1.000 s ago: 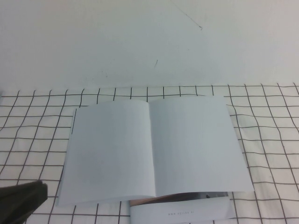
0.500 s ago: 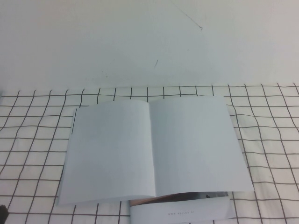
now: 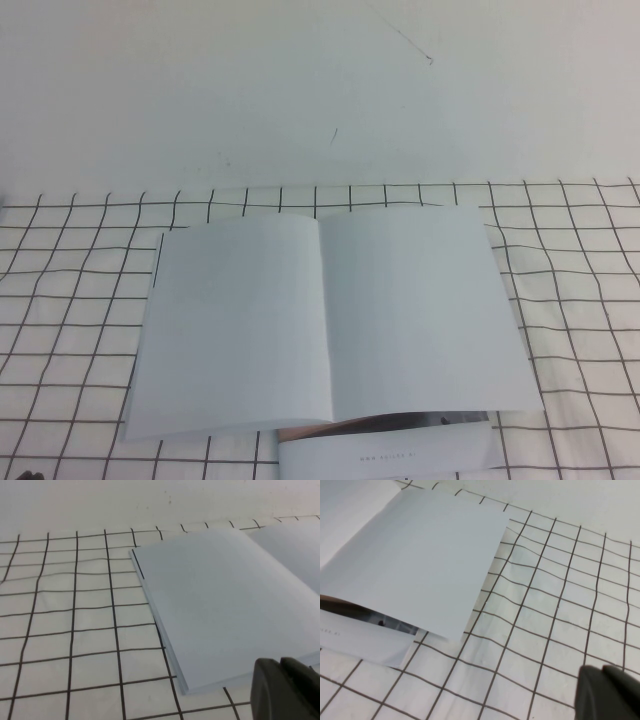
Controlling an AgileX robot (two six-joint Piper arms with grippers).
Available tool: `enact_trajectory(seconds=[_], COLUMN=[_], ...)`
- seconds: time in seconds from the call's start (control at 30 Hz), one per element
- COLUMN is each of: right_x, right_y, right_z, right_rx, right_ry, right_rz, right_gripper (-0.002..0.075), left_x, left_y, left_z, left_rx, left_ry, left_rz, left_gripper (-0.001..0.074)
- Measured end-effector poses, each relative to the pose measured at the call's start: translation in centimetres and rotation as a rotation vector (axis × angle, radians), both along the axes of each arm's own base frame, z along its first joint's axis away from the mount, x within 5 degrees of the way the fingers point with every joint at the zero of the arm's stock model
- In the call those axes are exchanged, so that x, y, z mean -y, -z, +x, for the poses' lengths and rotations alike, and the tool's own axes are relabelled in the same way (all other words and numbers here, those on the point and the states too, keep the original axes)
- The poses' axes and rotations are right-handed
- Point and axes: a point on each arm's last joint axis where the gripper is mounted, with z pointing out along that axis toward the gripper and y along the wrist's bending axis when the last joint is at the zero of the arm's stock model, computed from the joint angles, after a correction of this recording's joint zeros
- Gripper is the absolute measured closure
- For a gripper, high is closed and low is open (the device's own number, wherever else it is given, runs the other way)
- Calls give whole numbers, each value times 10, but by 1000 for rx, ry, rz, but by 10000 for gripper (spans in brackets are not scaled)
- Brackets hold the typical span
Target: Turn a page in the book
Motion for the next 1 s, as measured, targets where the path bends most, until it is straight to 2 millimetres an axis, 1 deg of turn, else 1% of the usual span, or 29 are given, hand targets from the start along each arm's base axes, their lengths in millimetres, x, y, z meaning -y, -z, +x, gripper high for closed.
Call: enact_trajectory(seconds=[0.37, 0.57, 1.0], right_x=[0, 0, 0], right_y=[0, 0, 0], right_z=[0, 0, 0], right_rx=[0, 0, 0], right_ry=[0, 0, 0], right_rz=[0, 0, 0], right_gripper=[728, 728, 728], left_x=[-1, -4, -7], left_y=[1, 1, 1], left_z=[0, 0, 1], left_rx=[-4, -15, -10], left_ry=[-3, -54, -81], left_rz=[36, 9, 50], left_gripper=[738, 738, 738])
